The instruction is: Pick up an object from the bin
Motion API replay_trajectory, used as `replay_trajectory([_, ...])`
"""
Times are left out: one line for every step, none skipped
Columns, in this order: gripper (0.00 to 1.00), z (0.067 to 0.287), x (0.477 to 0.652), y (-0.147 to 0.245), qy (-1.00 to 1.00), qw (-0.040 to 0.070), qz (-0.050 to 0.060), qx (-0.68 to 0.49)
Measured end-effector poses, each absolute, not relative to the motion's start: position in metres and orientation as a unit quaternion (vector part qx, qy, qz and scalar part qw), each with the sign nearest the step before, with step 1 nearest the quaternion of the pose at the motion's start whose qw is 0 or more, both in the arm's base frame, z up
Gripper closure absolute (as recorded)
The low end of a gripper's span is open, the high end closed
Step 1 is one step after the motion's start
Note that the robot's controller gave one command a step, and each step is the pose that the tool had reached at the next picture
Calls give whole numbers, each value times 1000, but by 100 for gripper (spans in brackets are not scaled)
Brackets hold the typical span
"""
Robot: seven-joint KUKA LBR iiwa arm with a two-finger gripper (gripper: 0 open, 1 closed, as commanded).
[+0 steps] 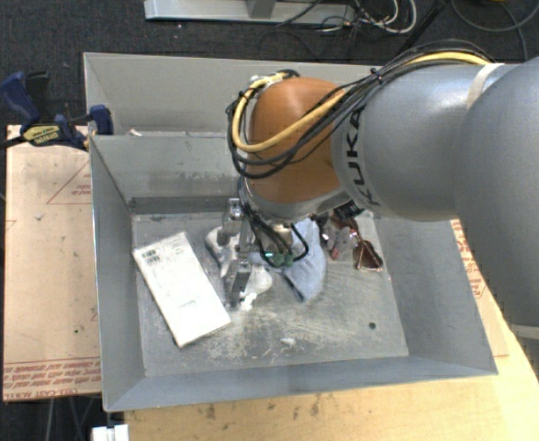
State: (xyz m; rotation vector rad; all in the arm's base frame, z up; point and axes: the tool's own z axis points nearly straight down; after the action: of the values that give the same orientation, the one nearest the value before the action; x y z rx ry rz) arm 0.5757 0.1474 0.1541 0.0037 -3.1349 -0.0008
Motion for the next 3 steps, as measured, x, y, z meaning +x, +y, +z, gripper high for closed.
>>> replay_trajectory([0,158,578,147,-1000,0,-1,0])
replay_trajectory([100,81,611,97,-999,-16,-6,-34])
replay_trajectory([100,81,611,97,-999,-16,-6,-34])
